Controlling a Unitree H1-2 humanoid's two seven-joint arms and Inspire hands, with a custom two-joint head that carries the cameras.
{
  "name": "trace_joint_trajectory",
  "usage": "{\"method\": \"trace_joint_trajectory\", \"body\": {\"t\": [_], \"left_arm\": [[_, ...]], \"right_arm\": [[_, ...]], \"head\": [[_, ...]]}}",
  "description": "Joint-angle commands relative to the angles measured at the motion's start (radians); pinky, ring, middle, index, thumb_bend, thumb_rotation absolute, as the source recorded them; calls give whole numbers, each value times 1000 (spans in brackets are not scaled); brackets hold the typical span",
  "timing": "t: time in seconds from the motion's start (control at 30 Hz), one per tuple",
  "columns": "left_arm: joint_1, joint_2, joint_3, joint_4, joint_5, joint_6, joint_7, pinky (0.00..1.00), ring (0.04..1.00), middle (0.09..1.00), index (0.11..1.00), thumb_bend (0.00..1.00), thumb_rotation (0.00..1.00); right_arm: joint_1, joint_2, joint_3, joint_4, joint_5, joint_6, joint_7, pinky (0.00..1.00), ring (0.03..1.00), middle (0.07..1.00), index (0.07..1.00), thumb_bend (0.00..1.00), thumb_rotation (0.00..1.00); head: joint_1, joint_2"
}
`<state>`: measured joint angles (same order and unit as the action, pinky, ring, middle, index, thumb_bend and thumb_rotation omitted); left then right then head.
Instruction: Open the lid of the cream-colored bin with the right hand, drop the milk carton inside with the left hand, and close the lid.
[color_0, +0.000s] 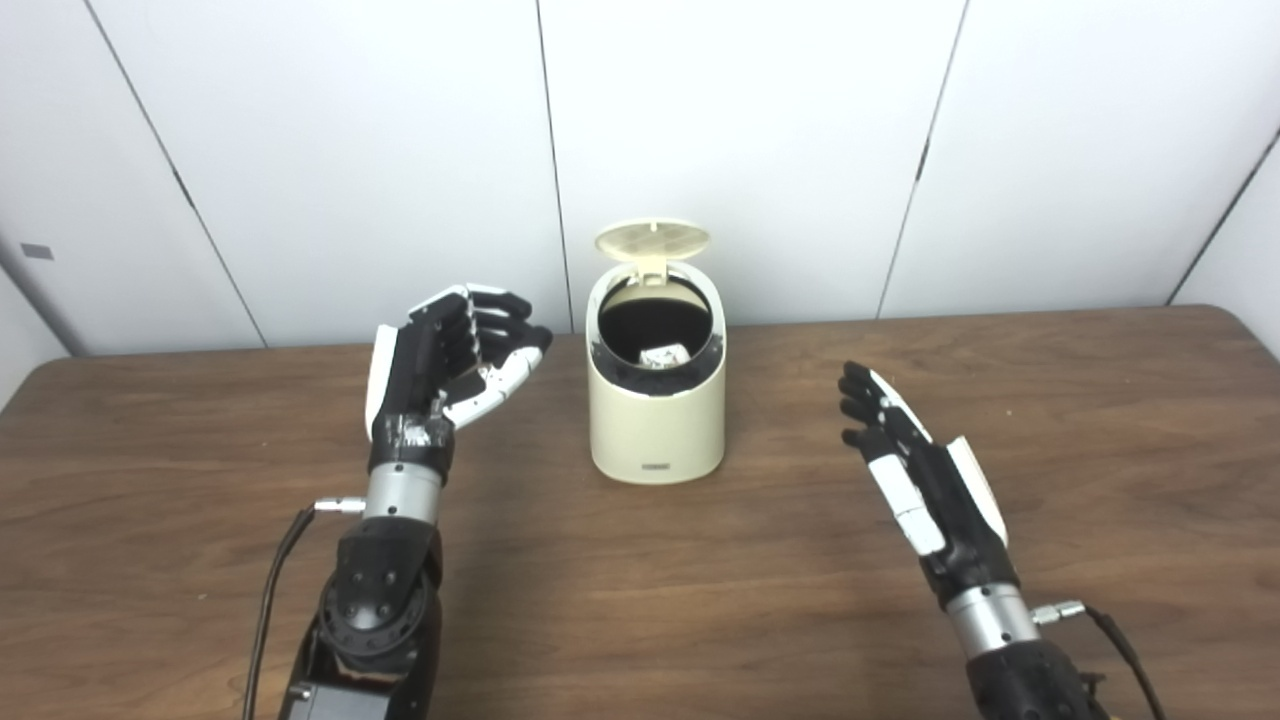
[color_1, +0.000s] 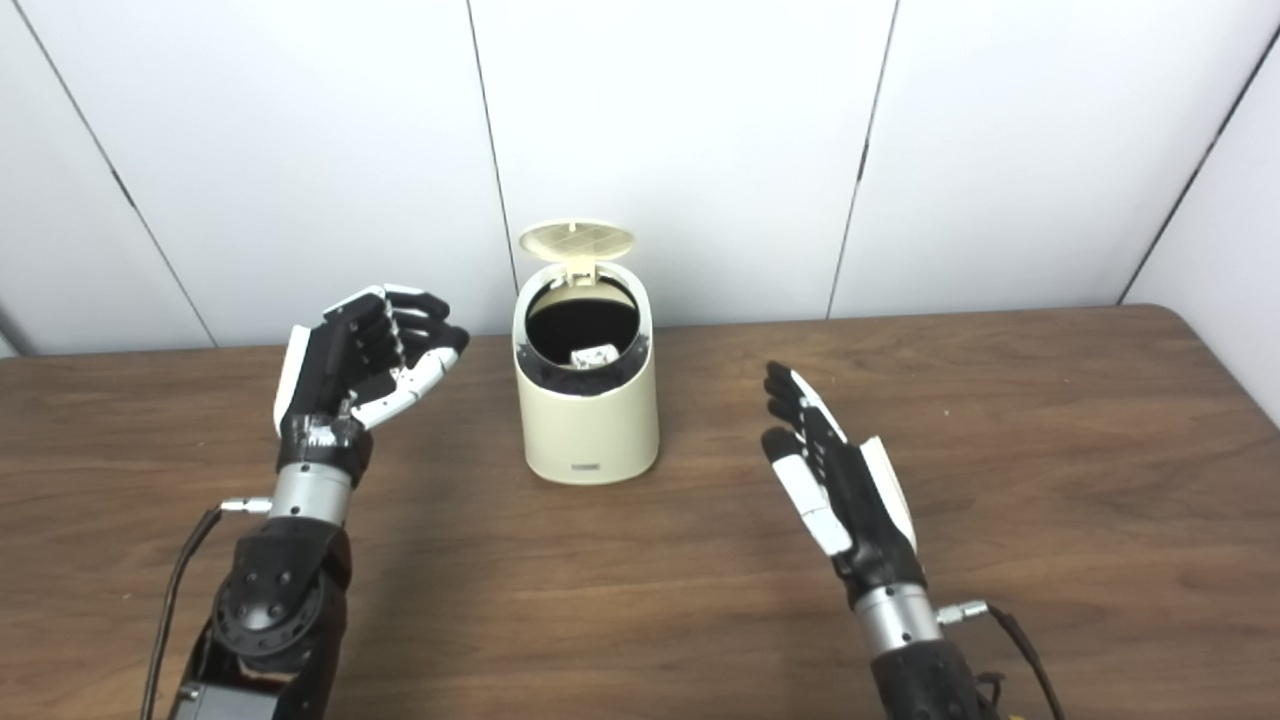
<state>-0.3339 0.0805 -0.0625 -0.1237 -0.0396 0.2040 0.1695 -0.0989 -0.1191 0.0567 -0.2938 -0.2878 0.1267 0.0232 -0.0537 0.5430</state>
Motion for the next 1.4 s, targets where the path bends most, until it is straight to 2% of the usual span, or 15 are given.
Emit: {"method": "trace_joint_trajectory", "body": {"t": [0.0, 0.07, 0.1, 0.17, 0.27, 0.37, 0.4, 0.47, 0.6, 0.67, 0.9, 0.93, 1.07, 1.2, 1.37], "left_arm": [[-7, -12, 15, -31, 16, -33, -8, 529, 576, 629, 499, 507, 71], [16, -9, 13, -28, 50, -43, -9, 571, 622, 667, 499, 501, 77], [26, -5, 11, -29, 58, -37, -19, 600, 653, 692, 546, 496, 147], [46, 11, 1, -28, 60, -39, -57, 669, 727, 756, 712, 471, 442], [73, 45, -10, -16, 25, -50, -147, 821, 847, 873, 871, 481, 746], [91, 56, -14, -14, 4, -31, -202, 912, 916, 942, 940, 526, 805], [98, 59, -18, -14, 1, -27, -218, 964, 957, 977, 976, 569, 851], [115, 62, -25, -23, 3, -14, -240, 993, 991, 996, 995, 626, 902], [138, 62, -25, -30, -1, -31, -268, 1000, 1000, 1000, 1000, 661, 964], [146, 56, -21, -33, 5, -35, -270, 1000, 1000, 1000, 1000, 666, 993], [177, 33, 14, -26, -77, -76, -309, 1000, 1000, 1000, 1000, 729, 1000], [179, 31, 17, -26, -81, -81, -312, 1000, 1000, 1000, 1000, 734, 1000], [185, 26, 23, -18, -68, -103, -308, 1000, 1000, 1000, 1000, 741, 1000], [188, 10, 27, -14, -62, -109, -292, 1000, 1000, 1000, 1000, 740, 998], [191, -11, 30, -14, -60, -106, -286, 1000, 1000, 1000, 1000, 736, 995]], "right_arm": [[-67, -19, 10, -33, -52, -44, -9, 795, 888, 922, 919, 678, 1000], [-111, -32, 20, -33, -75, -33, 3, 774, 886, 927, 918, 658, 1000], [-132, -35, 24, -38, -83, -20, 10, 772, 894, 935, 917, 648, 1000], [-178, -37, 31, -46, -97, 7, 23, 803, 916, 940, 915, 631, 1000], [-255, -38, 43, -50, -114, 56, 50, 820, 883, 925, 910, 600, 982], [-312, -45, 57, -50, -145, 103, 77, 798, 861, 925, 910, 575, 960], [-333, -52, 64, -48, -158, 115, 89, 783, 863, 928, 914, 568, 976], [-376, -70, 74, -46, -171, 124, 114, 749, 865, 928, 914, 559, 995], [-451, -89, 84, -35, -191, 145, 146, 757, 892, 938, 911, 562, 985], [-480, -102, 94, -25, -224, 145, 149, 808, 905, 933, 907, 547, 997], [-593, -128, 131, 61, -266, 167, 204, 827, 951, 957, 825, 516, 981], [-602, -128, 134, 77, -266, 165, 207, 819, 954, 962, 784, 532, 960], [-632, -139, 154, 121, -288, 158, 222, 801, 965, 967, 734, 554, 932], [-657, -154, 180, 176, -305, 125, 222, 883, 998, 974, 694, 548, 937], [-668, -166, 205, 210, -333, 118, 226, 945, 1000, 992, 667, 548, 950]], "head": [[1, 2], [2, 4], [2, 3], [-2, 4], [-7, 4], [-6, 4], [-6, 4], [-11, 6], [-16, 7], [-15, 7], [-24, 11], [-23, 10], [-26, 10], [-29, 14], [-27, 16]]}}
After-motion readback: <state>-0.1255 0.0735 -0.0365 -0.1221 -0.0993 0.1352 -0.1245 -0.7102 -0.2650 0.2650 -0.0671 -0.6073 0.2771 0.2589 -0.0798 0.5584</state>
